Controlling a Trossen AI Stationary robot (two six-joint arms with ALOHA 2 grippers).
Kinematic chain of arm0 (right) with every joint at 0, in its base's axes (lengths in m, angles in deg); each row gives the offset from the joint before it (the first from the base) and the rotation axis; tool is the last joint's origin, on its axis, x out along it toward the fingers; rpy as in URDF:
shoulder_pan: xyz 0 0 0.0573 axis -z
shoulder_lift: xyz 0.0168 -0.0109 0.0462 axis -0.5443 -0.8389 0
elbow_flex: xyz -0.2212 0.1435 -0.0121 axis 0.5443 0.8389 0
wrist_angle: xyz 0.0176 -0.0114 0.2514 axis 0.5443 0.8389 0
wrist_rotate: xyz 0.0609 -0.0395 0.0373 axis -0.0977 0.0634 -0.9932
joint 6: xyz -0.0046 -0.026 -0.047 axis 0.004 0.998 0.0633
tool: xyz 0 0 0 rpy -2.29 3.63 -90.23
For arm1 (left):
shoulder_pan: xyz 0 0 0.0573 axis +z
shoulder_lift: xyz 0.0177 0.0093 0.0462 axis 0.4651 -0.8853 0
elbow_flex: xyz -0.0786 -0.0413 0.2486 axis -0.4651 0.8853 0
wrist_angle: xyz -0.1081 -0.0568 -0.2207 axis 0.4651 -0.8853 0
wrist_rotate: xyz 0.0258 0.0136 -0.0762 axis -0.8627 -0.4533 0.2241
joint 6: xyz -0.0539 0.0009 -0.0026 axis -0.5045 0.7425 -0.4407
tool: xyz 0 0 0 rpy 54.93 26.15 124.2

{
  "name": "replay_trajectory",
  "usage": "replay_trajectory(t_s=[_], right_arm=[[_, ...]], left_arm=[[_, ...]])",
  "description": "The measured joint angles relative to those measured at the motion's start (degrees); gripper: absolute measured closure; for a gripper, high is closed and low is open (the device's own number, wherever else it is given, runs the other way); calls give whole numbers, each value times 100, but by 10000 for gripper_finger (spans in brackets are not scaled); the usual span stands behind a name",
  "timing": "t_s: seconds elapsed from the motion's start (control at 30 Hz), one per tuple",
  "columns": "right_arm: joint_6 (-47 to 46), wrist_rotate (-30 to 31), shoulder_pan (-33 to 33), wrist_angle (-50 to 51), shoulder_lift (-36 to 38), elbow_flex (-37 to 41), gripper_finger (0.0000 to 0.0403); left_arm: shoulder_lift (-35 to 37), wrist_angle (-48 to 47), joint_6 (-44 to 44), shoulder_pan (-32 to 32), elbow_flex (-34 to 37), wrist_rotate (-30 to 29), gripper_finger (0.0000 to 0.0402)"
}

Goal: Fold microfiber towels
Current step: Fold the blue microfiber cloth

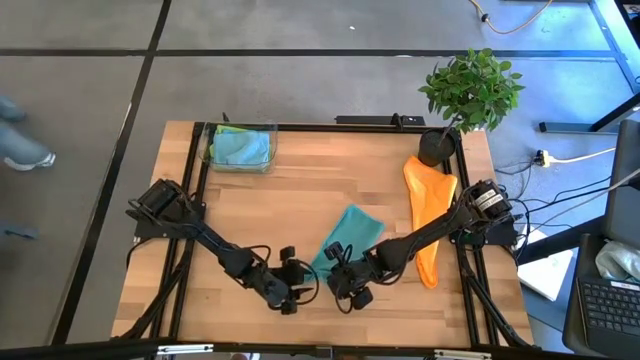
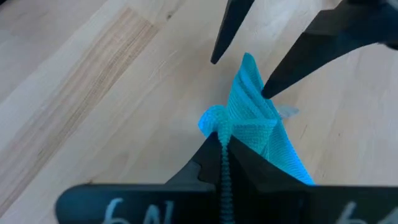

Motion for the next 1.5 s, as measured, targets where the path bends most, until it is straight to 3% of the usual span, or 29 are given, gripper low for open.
replay_trajectory(t_s=[0.4,0.97,1.1,1.33,1.5], right_arm=[[17,-9,9,-54,0,0,386],[12,-9,9,-42,0,0,383],[12,-9,9,-41,0,0,382],[10,-7,9,-41,0,-2,383],[-8,-7,9,91,0,-2,380]], left_arm=[[-251,365,108,410,-2,89,204],[-251,605,152,417,-2,-65,213],[-251,604,152,413,-2,-76,256],[-251,613,308,406,-1,-76,381],[-249,617,440,380,-1,-76,396]])
